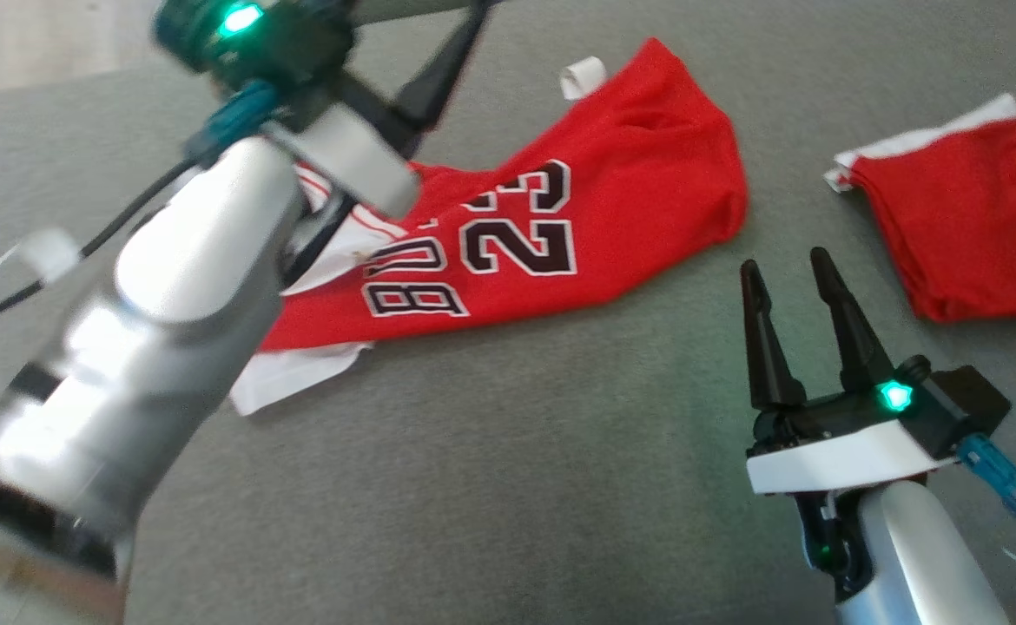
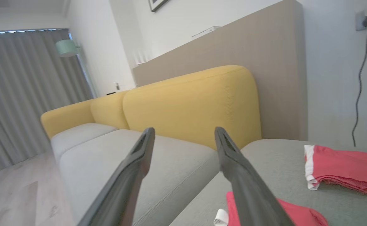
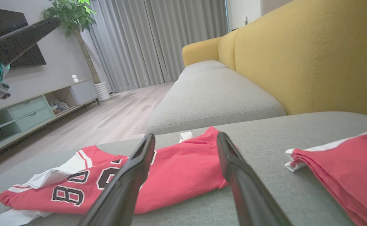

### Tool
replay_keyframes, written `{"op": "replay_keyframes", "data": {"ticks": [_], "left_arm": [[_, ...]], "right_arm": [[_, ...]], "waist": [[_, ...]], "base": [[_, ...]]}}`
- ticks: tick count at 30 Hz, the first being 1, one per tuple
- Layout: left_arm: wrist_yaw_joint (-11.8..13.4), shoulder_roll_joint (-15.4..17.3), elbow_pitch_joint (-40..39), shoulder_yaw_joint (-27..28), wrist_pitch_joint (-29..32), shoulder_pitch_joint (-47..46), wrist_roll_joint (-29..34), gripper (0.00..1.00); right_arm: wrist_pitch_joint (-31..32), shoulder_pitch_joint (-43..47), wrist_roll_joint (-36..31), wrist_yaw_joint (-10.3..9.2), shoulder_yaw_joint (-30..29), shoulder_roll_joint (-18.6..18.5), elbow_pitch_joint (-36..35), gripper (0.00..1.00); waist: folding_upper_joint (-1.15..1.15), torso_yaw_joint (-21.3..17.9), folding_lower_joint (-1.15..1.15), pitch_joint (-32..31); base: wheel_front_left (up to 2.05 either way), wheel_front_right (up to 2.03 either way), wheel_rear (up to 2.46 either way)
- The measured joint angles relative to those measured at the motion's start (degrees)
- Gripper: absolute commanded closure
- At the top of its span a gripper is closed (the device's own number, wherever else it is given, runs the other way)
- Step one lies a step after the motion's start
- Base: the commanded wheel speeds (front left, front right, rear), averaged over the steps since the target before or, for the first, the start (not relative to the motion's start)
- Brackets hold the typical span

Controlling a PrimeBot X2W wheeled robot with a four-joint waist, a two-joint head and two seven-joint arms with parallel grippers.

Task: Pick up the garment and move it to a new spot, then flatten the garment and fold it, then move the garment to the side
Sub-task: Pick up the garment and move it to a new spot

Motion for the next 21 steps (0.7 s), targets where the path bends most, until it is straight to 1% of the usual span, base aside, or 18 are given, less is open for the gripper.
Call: {"op": "replay_keyframes", "data": {"ticks": [2, 6, 9, 10, 14, 17, 21], "left_arm": [[0.85, 1.48, -1.32, 1.91, 0.0, 2.63, -0.23, 0.0], [3.26, 4.21, -5.01, 6.57, 0.0, 11.29, -0.83, 0.0], [5.49, 5.11, -7.76, 10.53, 0.0, 19.21, -2.2, 0.0], [5.49, 5.11, -7.76, 10.53, 0.0, 19.21, -2.2, 0.0], [8.7, 4.87, -12.99, 15.72, 0.01, 30.53, -2.64, 0.0], [10.31, 4.39, -16.15, 19.0, 0.01, 39.08, -2.6, 0.0], [11.29, 2.25, -18.73, 22.09, 0.01, 48.88, -1.52, 0.0]], "right_arm": [[0.0, 0.06, -0.6, -0.01, -0.66, 0.0, 0.09, 0.0], [0.0, 0.66, -1.97, 0.0, -2.01, 0.01, 0.36, 0.0], [0.0, 2.29, -2.81, 0.0, -3.66, 0.01, 0.77, 0.0], [0.0, 2.29, -2.81, 0.0, -3.66, 0.01, 0.77, 0.0], [0.0, 4.47, -3.88, -0.01, -4.82, 0.01, 1.1, 0.0], [0.0, 4.94, -4.05, 0.0, -4.85, 0.03, 1.13, 0.0], [0.0, 6.07, -4.05, 0.0, -5.12, 0.03, 0.96, 0.0]], "waist": [[0.0, 1.34, 0.0, -0.74], [0.0, 4.01, -0.01, -2.84], [0.0, 5.95, -0.01, -4.85], [0.0, 5.95, -0.01, -4.85], [0.0, 8.46, -0.01, -7.78], [0.0, 9.91, -0.02, -9.87], [0.0, 11.61, -0.02, -11.68]], "base": [[0.0, 0.0, 0.0], [0.0, 0.0, 0.0], [0.0, 0.0, 0.0], [0.0, 0.0, 0.0], [0.0, 0.0, 0.0], [0.0, 0.0, 0.0], [0.0, 0.0, 0.0]]}}
